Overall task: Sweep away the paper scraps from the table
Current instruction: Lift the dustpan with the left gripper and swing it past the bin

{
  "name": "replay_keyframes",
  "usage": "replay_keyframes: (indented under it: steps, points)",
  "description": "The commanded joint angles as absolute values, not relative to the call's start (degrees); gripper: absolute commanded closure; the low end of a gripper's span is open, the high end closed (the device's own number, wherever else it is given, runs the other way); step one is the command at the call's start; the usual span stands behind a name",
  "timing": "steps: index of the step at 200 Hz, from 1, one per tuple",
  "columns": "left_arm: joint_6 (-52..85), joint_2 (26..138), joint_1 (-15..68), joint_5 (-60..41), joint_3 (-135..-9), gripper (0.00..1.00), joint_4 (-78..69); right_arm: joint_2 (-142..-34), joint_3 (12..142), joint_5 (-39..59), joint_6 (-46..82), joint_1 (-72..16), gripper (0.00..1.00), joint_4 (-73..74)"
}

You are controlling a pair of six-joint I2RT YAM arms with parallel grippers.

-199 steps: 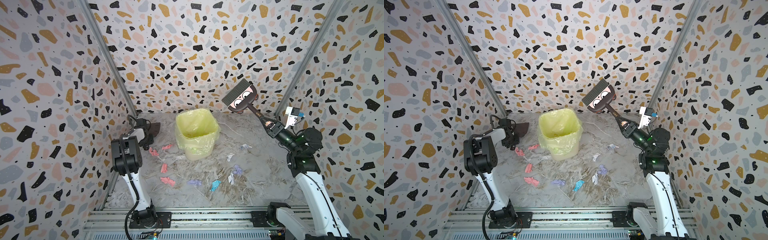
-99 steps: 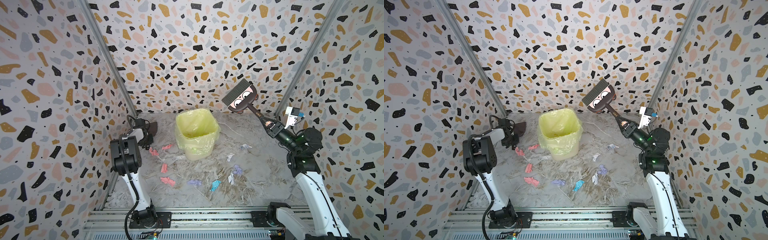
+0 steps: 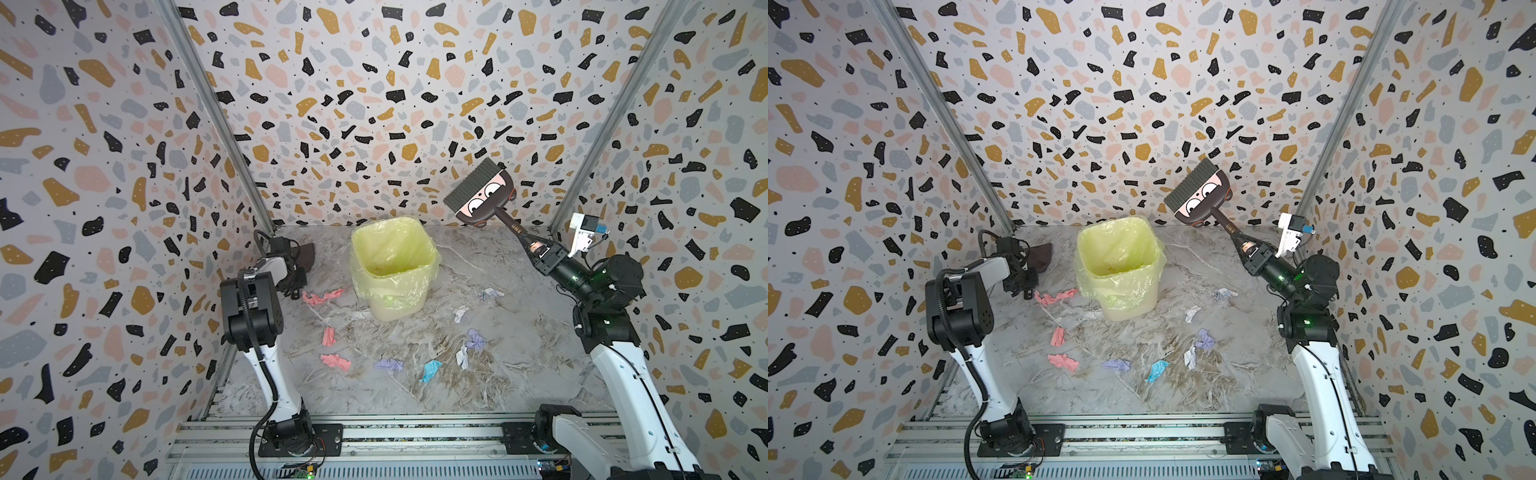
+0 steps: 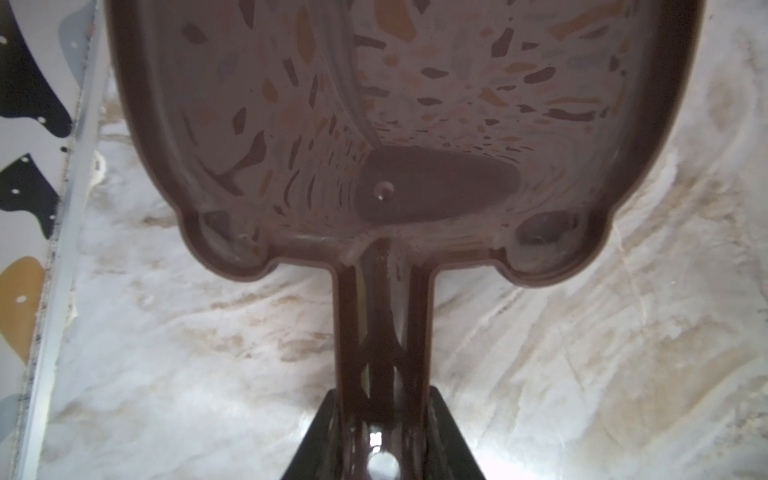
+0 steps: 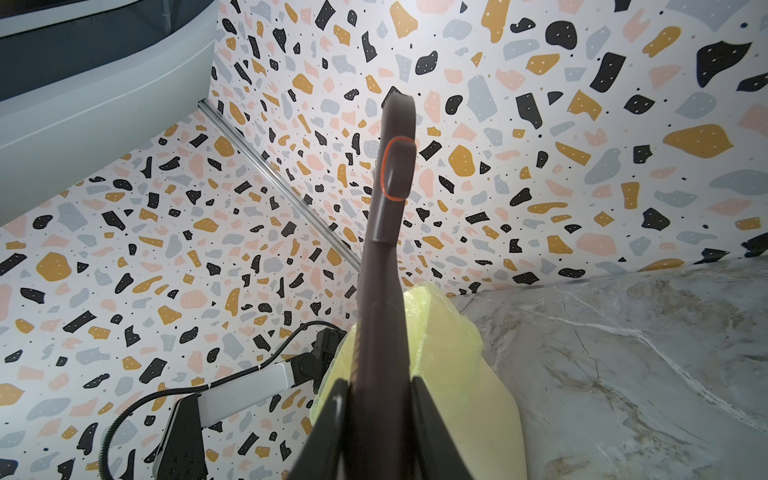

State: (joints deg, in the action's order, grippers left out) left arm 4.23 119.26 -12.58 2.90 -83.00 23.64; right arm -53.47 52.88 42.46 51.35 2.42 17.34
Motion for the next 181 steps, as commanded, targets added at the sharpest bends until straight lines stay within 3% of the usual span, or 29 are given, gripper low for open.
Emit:
replay_keyframes:
  steps: [1,98,181]
  points:
    - [5.8,115.4,-12.7,5.0,-81.6,1.0,22.4,-52.6,54.6,42.7,50.9,2.6,1.0,20.1]
    - [8.6,95.4,-11.8,6.6,-78.5,1.0,19.8,-52.1,56.5,42.7,45.3,2.7,1.0,11.9]
    - [3.0,83.7,1.1,12.3,-92.3,1.0,30.9,-51.7,66.3,40.6,32.0,4.8,1.0,-9.0]
